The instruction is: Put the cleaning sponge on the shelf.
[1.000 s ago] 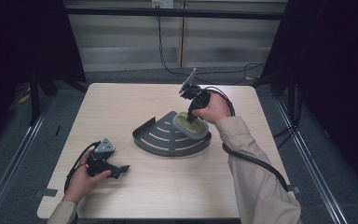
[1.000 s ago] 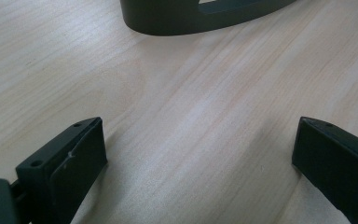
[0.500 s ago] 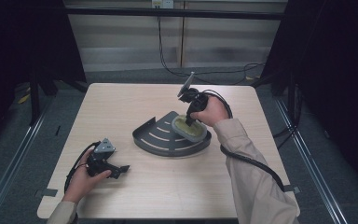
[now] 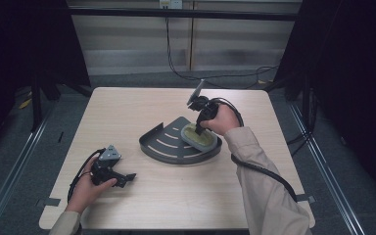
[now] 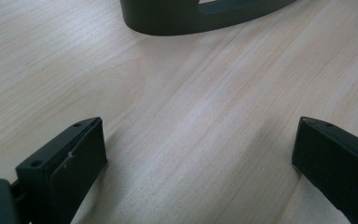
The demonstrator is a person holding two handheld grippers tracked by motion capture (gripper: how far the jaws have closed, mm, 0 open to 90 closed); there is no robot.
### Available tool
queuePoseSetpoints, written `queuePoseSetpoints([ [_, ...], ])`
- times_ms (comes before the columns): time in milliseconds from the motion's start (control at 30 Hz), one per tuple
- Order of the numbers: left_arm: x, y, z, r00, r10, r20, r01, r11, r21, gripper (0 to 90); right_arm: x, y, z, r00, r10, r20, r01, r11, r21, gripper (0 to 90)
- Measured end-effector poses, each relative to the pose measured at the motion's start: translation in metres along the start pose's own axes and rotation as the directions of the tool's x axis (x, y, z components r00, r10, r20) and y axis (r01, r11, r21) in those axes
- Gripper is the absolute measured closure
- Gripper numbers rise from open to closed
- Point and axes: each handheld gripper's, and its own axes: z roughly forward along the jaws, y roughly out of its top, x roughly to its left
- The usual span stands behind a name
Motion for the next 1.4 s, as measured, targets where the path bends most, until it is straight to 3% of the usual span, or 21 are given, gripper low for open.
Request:
queuePoseSetpoints([
  [133,0.000,0.000,0.000,1.0000,0.002,-0.002,-0.002,1.0000,-0.001,2.3,0.000,-0.001,0.002,0.9999,0.016,-0.003,-0.016,0.9998,0.008,71.0],
  [1400,0.000,0.000,0.000,1.0000,-0.001,-0.003,0.001,1.0000,-0.004,2.3,-0.003,-0.008,0.013,1.0000,-0.006,0.006,0.006,0.9997,0.025,70.6],
])
